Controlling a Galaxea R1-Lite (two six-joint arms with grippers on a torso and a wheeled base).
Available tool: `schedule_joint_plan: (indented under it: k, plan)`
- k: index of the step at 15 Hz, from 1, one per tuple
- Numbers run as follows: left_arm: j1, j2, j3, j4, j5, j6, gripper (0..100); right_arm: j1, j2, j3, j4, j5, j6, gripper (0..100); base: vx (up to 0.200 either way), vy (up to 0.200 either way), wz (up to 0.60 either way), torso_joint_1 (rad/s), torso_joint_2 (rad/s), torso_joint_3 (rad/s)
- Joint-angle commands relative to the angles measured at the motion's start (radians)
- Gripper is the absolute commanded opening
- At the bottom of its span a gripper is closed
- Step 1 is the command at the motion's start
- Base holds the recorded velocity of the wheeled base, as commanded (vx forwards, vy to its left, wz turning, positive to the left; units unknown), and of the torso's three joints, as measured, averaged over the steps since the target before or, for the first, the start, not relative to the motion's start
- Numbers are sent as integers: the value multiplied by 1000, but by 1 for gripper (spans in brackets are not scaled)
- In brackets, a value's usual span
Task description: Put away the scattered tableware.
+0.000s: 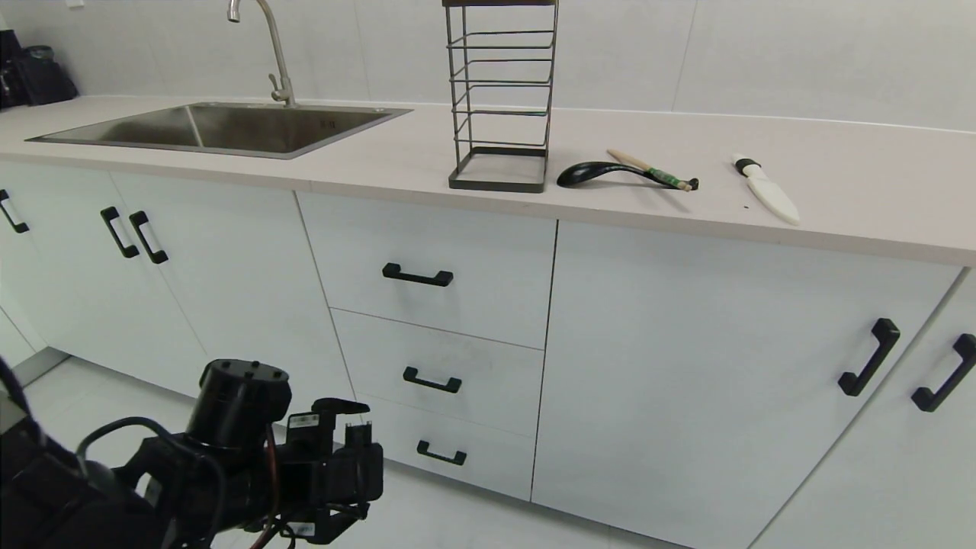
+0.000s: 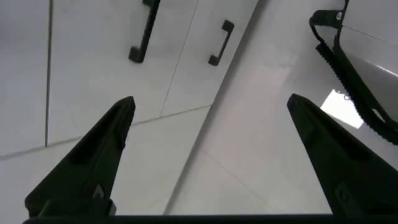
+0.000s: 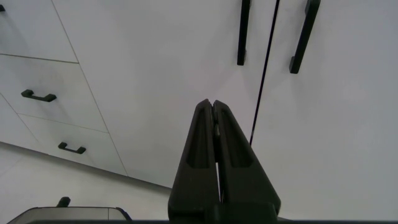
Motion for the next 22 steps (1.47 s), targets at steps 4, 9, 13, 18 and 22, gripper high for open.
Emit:
schedule_joint_plan:
  k: [4,9,13,18,22]
  plan:
    - [39,197,-121,5,-68,143,100,0,1,0,1,0,2,0,0,0,0,0,0,0]
    - [83,378,-265,-8,-119,179,100,0,1,0,1,1,0,0,0,0,0,0,0,0]
    - [117,473,-382,-8,-119,181,100,0,1,0,1,1,0,0,0,0,0,0,0,0]
    - [117,565,-495,-11,-119,181,100,0,1,0,1,1,0,0,0,0,0,0,0,0]
    - [117,595,-546,-20,-119,179,100,0,1,0,1,0,0,0,0,0,0,0,0,0]
